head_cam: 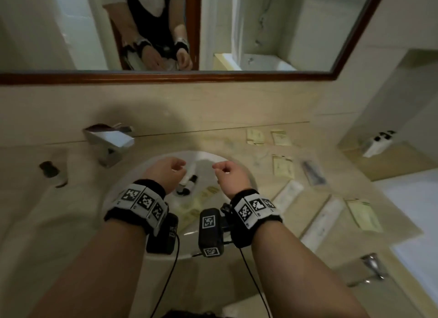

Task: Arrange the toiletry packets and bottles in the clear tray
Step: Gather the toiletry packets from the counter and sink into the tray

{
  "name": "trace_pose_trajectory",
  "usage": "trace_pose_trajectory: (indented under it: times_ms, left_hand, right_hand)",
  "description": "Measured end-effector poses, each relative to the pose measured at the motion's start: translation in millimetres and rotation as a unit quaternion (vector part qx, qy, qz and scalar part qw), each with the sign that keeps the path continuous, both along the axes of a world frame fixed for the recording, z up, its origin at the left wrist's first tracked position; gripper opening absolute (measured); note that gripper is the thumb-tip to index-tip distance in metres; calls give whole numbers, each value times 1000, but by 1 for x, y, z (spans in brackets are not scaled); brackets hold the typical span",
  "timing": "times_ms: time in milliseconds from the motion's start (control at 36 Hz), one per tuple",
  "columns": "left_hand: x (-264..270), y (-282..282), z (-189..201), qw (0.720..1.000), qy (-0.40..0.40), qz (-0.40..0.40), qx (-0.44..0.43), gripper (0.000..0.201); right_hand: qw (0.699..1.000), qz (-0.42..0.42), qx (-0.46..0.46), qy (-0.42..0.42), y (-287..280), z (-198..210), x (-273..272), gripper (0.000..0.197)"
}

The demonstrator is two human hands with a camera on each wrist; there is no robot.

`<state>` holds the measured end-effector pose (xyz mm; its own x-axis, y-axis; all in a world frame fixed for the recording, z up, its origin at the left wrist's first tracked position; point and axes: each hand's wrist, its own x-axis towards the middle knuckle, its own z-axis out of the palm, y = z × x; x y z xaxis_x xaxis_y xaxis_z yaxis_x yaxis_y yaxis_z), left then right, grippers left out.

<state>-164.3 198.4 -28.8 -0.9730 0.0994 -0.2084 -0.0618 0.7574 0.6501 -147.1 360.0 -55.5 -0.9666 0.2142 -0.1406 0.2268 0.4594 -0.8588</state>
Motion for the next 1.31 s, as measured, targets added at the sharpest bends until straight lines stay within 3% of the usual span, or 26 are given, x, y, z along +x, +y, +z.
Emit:
trace_pose_trajectory:
  times_ms: [278,500,639,806,1000,1194,1305]
  left_hand:
    - [-8,112,-12,997,-16,-72,-29,36]
    - [-21,193,-28,988,-30,-149,-36,34]
    - [-23,249,-37,978,-45,-201,-18,30]
    - [-27,292,-38,962,-39,-266,-53,36]
    - [-24,308,-45,958,-33,-281,-54,36]
    - [-20,296,-51,964,-40,-262,-17,33]
    - [-20,286,-47,971,-43,-235,0,34]
  right_hand:
    - [990,-133,6,-43,117,-26,17,23]
    - [949,-257,100,-153,202,-45,48,36]
    - [912,-336,158,-174,256,-55,67,44]
    - [892,-296,225,-256,315,-81,90,59]
    - [892,-259,281,-240,326,-87,98,47]
    - [887,-317,197,-273,326,-65,79,38]
    - [916,-331,152,-166,315,-35,65,34]
